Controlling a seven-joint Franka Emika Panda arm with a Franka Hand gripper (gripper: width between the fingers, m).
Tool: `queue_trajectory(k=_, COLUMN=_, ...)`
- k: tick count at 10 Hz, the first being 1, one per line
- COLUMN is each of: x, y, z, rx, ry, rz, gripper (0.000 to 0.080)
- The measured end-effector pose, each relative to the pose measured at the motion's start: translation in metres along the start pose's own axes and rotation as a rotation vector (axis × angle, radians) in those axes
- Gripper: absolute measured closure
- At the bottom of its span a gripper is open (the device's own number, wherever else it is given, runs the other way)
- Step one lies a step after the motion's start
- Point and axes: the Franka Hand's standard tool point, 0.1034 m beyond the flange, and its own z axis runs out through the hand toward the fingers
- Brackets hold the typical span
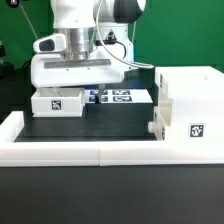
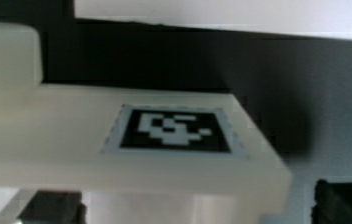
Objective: Assemble drawer
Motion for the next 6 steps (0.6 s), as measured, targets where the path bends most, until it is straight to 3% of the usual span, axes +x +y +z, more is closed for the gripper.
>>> queue_trajectory(k=3, x=0.0011, y=0.0001, z=0.0014, rx=-0.007, ry=0.011, rz=0.001, gripper=0.015)
queue_trajectory(k=4, x=0.0026, y=0.0004, z=0.0015, rx=-0.011, ry=0.02, rz=0.0, gripper=0.0276)
queue_trajectory(k=5, x=0.0027, y=0.0004, z=0.0015, rx=-0.011, ry=0.02, rz=-0.002, gripper=0.0276)
queue_trajectory(k=6, x=0.0027, y=0.0004, z=0.0015, rx=-0.011, ry=0.02, rz=-0.002, gripper=0.0416)
